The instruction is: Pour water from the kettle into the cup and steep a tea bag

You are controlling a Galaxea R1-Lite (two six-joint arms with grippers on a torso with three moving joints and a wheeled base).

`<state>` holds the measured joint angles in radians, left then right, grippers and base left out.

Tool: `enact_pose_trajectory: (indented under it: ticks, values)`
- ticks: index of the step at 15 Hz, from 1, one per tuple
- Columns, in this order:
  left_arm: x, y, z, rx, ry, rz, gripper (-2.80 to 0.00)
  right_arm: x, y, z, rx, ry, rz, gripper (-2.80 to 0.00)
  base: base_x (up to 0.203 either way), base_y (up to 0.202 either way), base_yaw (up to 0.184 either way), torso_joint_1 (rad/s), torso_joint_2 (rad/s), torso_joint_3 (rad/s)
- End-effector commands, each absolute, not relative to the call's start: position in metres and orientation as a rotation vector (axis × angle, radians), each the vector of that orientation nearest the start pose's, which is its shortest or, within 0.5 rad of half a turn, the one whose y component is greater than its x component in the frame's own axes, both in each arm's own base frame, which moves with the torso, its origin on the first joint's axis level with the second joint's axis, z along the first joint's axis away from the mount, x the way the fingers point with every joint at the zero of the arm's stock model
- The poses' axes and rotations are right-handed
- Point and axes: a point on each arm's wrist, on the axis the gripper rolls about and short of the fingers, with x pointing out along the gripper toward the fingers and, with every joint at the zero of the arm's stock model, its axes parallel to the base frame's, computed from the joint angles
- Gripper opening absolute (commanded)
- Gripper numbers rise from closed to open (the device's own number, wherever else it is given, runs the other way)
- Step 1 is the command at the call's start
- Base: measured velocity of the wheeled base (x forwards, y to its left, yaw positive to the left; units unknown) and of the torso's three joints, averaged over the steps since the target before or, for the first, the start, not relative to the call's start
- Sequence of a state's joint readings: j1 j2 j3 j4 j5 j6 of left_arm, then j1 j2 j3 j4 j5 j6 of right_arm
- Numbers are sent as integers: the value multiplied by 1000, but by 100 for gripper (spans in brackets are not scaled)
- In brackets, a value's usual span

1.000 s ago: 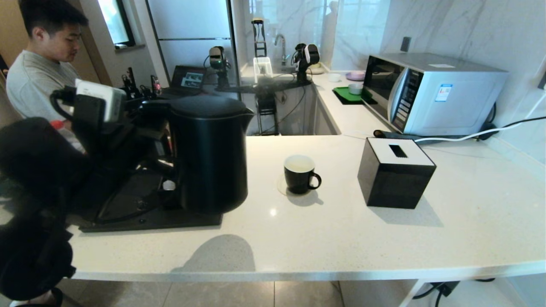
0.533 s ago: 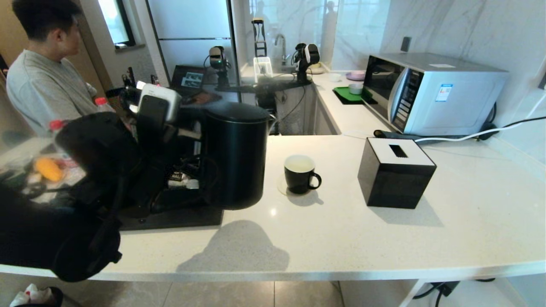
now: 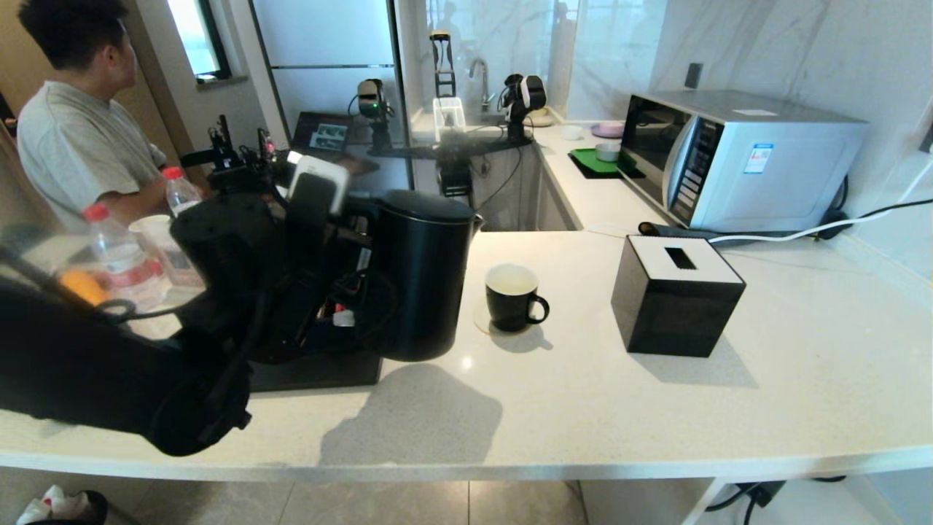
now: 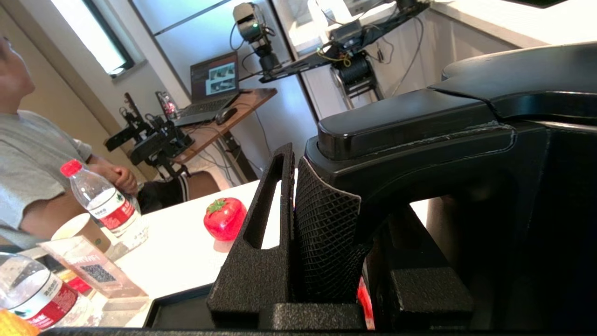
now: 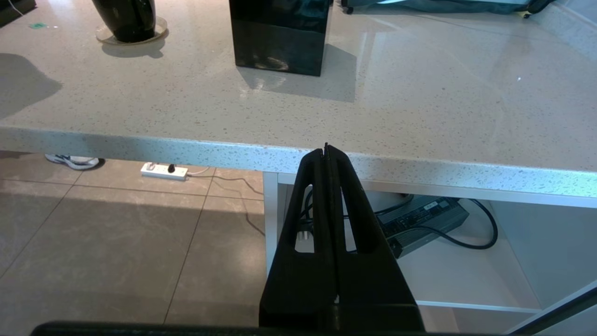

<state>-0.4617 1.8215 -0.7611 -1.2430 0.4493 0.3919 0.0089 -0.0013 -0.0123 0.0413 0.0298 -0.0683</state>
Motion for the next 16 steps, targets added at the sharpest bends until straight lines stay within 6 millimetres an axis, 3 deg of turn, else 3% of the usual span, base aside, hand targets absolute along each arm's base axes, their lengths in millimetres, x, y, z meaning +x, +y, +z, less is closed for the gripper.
enact_pose_trajectory:
  ticks: [1, 16]
  values:
    - [306, -141, 187, 319, -154, 23, -280, -24, 0, 74, -69, 29, 41, -280, 0, 0, 0, 0, 0, 0]
    - [340, -153, 193, 427, -34, 2, -280, -24, 0, 75, -69, 28, 40, -280, 0, 0, 0, 0, 0, 0]
